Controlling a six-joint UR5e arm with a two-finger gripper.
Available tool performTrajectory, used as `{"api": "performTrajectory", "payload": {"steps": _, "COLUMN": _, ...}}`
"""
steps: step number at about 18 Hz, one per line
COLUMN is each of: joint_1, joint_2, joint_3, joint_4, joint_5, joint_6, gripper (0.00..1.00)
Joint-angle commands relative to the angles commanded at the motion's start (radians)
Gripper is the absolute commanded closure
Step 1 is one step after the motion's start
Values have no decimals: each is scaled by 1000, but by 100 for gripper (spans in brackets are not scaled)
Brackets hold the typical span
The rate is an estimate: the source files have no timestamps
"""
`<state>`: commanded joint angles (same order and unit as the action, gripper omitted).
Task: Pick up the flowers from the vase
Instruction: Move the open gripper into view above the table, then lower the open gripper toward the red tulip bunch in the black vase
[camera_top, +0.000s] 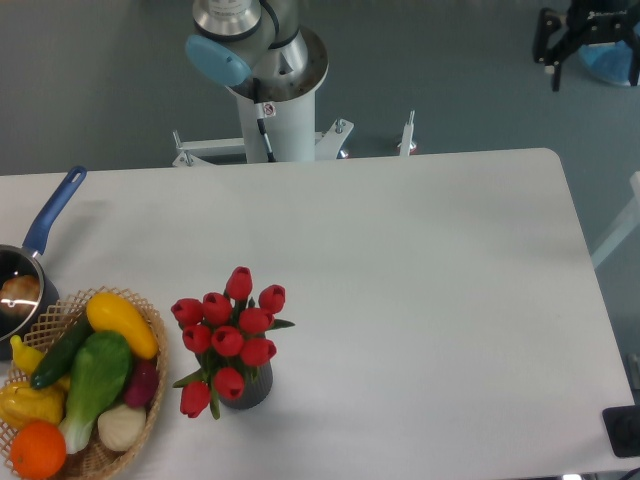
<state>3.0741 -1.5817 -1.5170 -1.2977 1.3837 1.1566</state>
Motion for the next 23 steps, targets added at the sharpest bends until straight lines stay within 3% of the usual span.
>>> {"api": "performTrajectory", "payload": {"steps": 8, "joint_1": -3, "joint_2": 6, "joint_3": -44, "joint_4": 44, "joint_5": -57, "joint_6": 0, "gripper": 0}}
{"api": "performTrajectory", "payload": {"steps": 12, "joint_1": -2, "joint_2": 23, "joint_3": -181, "joint_4": 205, "joint_5": -260, "joint_6": -14, "gripper": 0}}
{"api": "performTrajectory", "payload": {"steps": 17, "joint_1": -31, "joint_2": 15, "joint_3": -227, "joint_4": 213, "joint_5": -296, "joint_6": -81, "gripper": 0}}
{"api": "performTrajectory", "payload": {"steps": 21, "joint_1": -47, "joint_2": 5, "joint_3": -246, "joint_4": 215, "joint_5": -467, "joint_6": -97, "gripper": 0}}
{"api": "performTrajectory", "payload": {"steps": 23, "joint_1": -90, "joint_2": -24, "joint_3": -250, "joint_4": 218, "joint_5": -521, "joint_6": -94, "gripper": 0}}
